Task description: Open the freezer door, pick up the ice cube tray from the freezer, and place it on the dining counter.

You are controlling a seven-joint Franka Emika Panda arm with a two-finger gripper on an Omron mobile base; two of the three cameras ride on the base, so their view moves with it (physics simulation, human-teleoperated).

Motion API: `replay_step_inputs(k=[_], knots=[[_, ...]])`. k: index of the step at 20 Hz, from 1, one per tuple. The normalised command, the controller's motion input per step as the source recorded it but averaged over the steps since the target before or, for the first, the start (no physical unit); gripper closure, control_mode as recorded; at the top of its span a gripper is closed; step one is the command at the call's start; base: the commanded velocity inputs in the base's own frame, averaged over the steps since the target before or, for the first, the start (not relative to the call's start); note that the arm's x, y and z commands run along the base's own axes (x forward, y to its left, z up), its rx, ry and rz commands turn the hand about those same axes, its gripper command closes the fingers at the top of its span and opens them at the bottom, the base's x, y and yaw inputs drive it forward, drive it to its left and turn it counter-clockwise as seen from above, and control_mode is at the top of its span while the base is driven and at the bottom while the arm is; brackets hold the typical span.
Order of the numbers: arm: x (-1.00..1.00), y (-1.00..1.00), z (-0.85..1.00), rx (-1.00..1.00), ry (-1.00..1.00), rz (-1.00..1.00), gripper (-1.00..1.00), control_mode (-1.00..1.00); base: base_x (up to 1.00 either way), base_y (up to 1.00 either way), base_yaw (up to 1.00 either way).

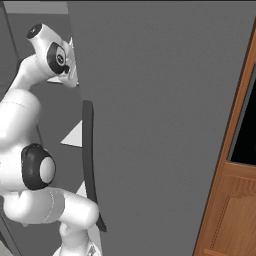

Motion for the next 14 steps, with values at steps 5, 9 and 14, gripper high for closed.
replay_step_inputs(k=[5, 9, 14], knots=[[0.41, 0.02, -0.14, 0.0, 0.0, 0.0, -1.0, -1.0, 0.0, 0.0, 0.0], [0.29, 0.0, -0.18, 0.0, 0.0, 0.02, -1.0, -1.0, 0.0, 0.0, 0.0], [0.24, 0.0, -0.1, 0.0, 0.0, 0.01, -1.0, -1.0, 0.0, 0.0, 0.0]])
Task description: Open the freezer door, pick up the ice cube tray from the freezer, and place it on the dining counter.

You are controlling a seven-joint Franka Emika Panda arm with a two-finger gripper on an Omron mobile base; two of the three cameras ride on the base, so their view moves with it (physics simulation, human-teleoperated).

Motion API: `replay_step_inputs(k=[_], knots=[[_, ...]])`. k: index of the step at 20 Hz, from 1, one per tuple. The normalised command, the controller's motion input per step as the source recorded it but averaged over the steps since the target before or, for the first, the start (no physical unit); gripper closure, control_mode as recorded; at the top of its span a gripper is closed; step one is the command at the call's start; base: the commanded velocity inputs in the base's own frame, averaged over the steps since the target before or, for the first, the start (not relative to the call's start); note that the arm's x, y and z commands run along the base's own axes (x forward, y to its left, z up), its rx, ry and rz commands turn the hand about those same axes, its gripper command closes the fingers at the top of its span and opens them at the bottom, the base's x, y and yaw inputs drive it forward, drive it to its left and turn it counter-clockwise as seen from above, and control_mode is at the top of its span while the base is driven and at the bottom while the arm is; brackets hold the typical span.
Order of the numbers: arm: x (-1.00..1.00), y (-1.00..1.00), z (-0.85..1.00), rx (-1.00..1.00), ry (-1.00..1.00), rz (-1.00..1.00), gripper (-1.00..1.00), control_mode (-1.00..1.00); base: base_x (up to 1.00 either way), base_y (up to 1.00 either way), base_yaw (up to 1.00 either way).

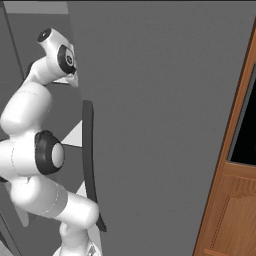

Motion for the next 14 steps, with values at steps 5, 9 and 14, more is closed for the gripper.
replay_step_inputs(k=[5, 9, 14], knots=[[0.37, 0.0, -0.04, 0.0, 0.0, 0.0, -1.0, -1.0, 0.0, 0.0, 0.0], [0.3, 0.0, -0.05, 0.0, 0.0, 0.0, -1.0, -1.0, 0.0, 0.0, 0.0], [0.18, 0.0, -0.09, 0.0, 0.0, 0.0, 1.0, -1.0, 0.0, 0.0, 0.0]])
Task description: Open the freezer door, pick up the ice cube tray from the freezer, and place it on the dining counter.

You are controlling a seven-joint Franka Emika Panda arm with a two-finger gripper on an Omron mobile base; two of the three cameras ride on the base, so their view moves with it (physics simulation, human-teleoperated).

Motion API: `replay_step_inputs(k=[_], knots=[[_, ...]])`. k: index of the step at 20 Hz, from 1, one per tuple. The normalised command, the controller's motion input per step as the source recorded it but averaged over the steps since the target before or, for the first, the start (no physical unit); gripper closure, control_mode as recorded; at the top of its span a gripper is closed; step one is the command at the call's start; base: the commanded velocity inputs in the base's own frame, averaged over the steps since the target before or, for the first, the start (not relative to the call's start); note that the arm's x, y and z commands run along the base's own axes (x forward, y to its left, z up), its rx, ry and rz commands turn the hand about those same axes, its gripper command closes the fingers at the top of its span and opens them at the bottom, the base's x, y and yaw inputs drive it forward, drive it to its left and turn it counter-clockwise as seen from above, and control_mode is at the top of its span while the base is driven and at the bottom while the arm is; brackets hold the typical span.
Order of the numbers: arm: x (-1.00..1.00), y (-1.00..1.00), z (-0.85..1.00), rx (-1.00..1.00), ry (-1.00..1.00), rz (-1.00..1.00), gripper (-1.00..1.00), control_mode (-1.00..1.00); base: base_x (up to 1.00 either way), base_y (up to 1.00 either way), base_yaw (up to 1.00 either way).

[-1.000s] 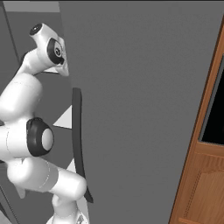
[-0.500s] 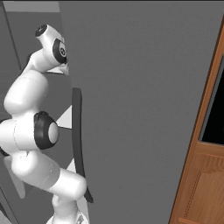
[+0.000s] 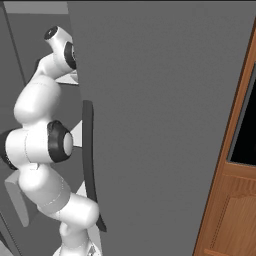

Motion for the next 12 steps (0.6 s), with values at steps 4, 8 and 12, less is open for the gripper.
replay_step_inputs(k=[4, 8, 12], knots=[[0.04, 0.0, -0.02, 0.0, 0.0, 0.0, 1.0, -1.0, 0.0, 0.0, 0.0], [0.0, 0.0, 0.0, 0.0, -0.08, 0.0, 1.0, -1.0, 0.0, 0.0, 0.0], [-0.08, 0.0, 0.0, 0.0, -0.22, 0.0, 1.0, -1.0, 0.0, 0.0, 0.0]])
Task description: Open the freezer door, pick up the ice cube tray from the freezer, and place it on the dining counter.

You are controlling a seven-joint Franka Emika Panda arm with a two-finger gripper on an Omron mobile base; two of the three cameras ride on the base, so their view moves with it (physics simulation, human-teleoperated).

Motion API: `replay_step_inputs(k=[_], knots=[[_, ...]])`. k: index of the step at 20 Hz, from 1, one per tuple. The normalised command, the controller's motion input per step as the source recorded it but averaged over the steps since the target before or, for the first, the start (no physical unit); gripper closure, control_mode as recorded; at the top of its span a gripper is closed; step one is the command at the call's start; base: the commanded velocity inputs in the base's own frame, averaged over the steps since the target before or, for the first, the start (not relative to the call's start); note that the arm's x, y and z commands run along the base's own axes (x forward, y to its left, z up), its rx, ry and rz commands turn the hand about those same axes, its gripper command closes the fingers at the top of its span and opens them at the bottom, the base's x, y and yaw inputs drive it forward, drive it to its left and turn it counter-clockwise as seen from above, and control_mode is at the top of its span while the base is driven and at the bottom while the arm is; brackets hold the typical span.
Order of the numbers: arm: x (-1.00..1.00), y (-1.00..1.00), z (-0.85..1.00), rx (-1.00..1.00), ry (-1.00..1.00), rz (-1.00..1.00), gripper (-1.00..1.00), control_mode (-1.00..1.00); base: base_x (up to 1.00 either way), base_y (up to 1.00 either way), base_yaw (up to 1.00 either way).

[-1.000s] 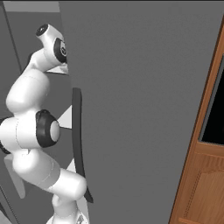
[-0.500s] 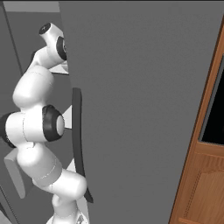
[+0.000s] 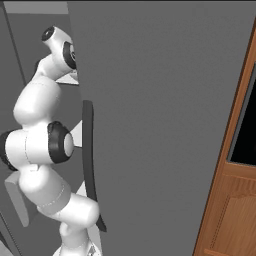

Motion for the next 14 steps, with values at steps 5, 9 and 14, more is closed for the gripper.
replay_step_inputs(k=[5, 9, 14], knots=[[-0.25, 0.0, 0.03, 0.0, -0.41, 0.0, 1.0, -1.0, 0.0, 0.0, 0.0], [-0.23, 0.01, 0.01, 0.0, -0.4, 0.0, 1.0, -1.0, 0.0, 0.0, 0.0], [-0.2, 0.19, 0.01, 0.0, -0.21, 0.0, 1.0, -1.0, 0.0, 0.0, 0.0]])
